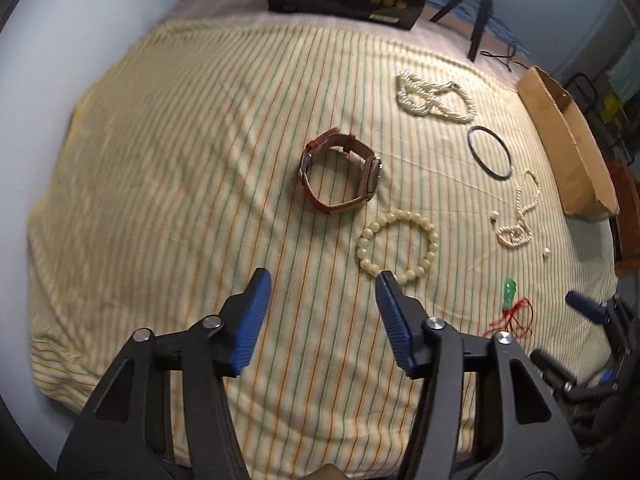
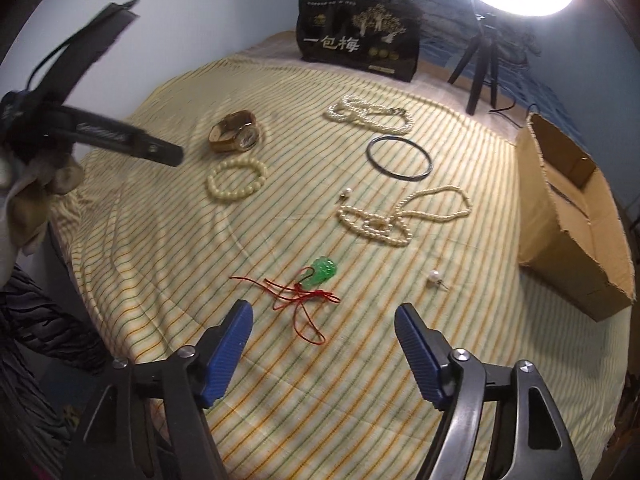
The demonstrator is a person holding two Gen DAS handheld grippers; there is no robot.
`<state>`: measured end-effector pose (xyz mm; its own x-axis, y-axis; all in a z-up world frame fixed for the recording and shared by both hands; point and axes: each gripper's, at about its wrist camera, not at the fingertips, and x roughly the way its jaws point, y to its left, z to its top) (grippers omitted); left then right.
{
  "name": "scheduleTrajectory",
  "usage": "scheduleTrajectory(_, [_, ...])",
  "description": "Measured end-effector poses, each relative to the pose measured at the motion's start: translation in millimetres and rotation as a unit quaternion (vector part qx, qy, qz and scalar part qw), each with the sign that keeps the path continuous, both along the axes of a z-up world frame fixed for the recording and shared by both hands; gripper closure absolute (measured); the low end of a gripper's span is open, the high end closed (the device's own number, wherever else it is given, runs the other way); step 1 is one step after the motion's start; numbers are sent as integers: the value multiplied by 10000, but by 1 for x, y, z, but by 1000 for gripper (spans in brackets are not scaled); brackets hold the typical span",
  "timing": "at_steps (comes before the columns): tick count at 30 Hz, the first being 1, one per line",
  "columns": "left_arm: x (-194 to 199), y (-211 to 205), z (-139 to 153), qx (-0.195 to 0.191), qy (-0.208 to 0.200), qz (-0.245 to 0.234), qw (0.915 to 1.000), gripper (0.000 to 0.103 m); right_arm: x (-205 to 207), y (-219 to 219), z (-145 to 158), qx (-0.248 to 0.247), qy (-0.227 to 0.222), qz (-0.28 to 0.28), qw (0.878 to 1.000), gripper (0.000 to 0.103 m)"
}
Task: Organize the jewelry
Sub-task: 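Close right gripper on green jade pendant while left gripper grasps cream bead bracelet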
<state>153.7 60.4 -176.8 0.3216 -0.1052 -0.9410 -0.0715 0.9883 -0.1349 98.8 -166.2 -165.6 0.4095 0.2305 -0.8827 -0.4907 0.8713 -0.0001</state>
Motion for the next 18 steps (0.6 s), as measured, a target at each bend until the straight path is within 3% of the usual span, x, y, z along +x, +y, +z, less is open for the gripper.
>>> scheduleTrajectory(4, [8,0,-5,-137,32,87,9999,47,4,5,-4,62,108,93,9999,36])
scheduleTrajectory(7, [14,-2,-10,-182,101,121,9997,54,8,8,-8,72,189,121,9997,40])
scheduleTrajectory(14, [24,-17,-21,-173,182,31,9997,55,15,7,-17,100,327,95,9994,44])
scheduleTrajectory(18, [30,-19,-30,-121,283,39,9995,64,16,7,-20,99,355,112,9993,47])
